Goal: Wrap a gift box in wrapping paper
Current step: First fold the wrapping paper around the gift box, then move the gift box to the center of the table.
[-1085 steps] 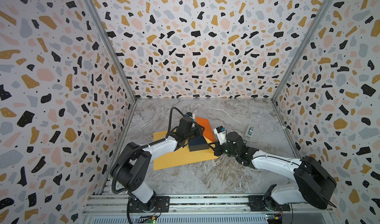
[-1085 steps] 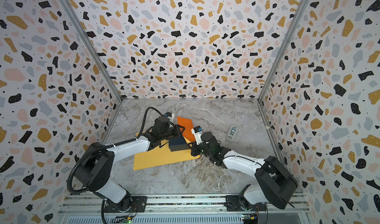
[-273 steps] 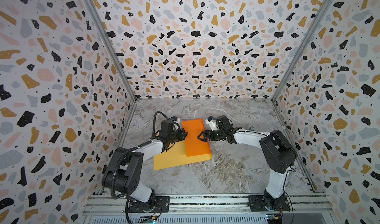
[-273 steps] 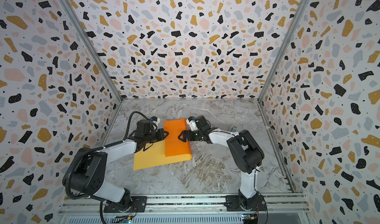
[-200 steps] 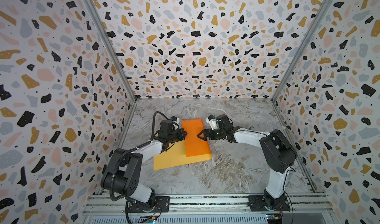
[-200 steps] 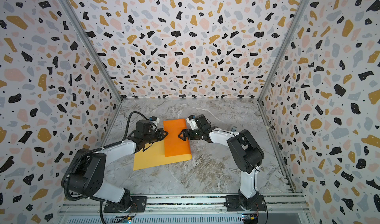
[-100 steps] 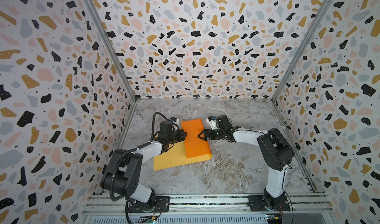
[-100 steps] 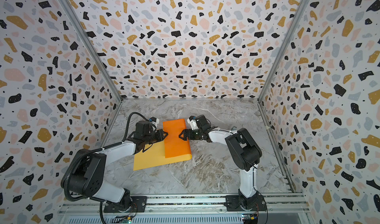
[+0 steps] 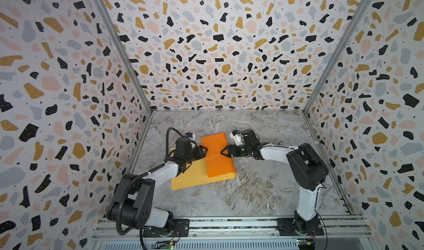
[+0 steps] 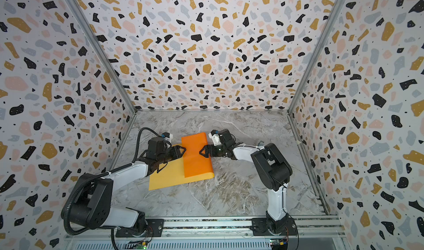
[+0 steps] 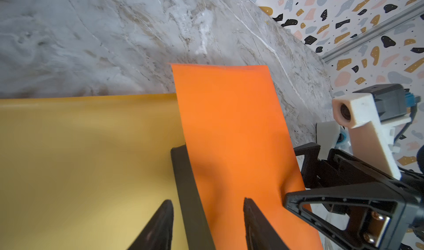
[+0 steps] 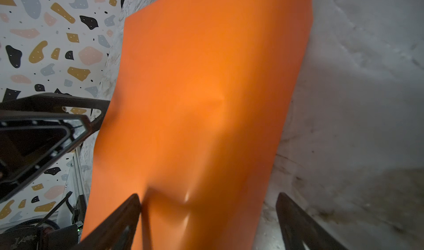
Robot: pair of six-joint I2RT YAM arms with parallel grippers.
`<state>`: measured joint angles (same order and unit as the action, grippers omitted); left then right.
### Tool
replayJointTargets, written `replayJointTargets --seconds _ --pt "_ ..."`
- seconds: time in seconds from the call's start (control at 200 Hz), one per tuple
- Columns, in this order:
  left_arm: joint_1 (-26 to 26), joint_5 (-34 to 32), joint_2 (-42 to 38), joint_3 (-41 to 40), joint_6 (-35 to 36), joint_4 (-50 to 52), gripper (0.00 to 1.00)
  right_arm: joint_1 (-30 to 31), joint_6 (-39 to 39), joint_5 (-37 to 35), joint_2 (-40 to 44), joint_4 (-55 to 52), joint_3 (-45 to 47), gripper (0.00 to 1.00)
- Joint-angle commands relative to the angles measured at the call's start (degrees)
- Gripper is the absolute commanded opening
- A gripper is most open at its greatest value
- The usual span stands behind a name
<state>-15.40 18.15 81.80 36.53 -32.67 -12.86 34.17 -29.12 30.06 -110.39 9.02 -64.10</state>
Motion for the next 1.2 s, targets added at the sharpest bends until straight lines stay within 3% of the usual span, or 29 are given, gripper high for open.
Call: replayJointTargets --seconds 0.0,0.12,0.375,0.866,1.196 --pt "0.37 1.54 1.17 -0.15 -0.76 -1.13 0.6 0.36 1.02 -1.62 0.19 -3.3 1.43 0.92" --pt "0.29 5.33 3.39 0.13 -2.19 -4.25 0.64 0.41 1.0 -1.59 0.07 -3.14 1.52 0.92" --pt "-0.5 7.86 5.75 0.06 -3.65 -5.48 0.63 0.59 0.96 -1.48 0.08 -3.05 1.52 0.91" --pt "-2.74 10.12 9.97 0.3 -3.11 -5.77 0.34 0.65 0.65 -1.5 2.48 -3.3 2.47 0.91" --pt "-5.6 10.55 10.68 -0.73 -3.19 -5.69 0.31 -0.64 0.58 -1.99 7.59 -2.94 7.13 0.91"
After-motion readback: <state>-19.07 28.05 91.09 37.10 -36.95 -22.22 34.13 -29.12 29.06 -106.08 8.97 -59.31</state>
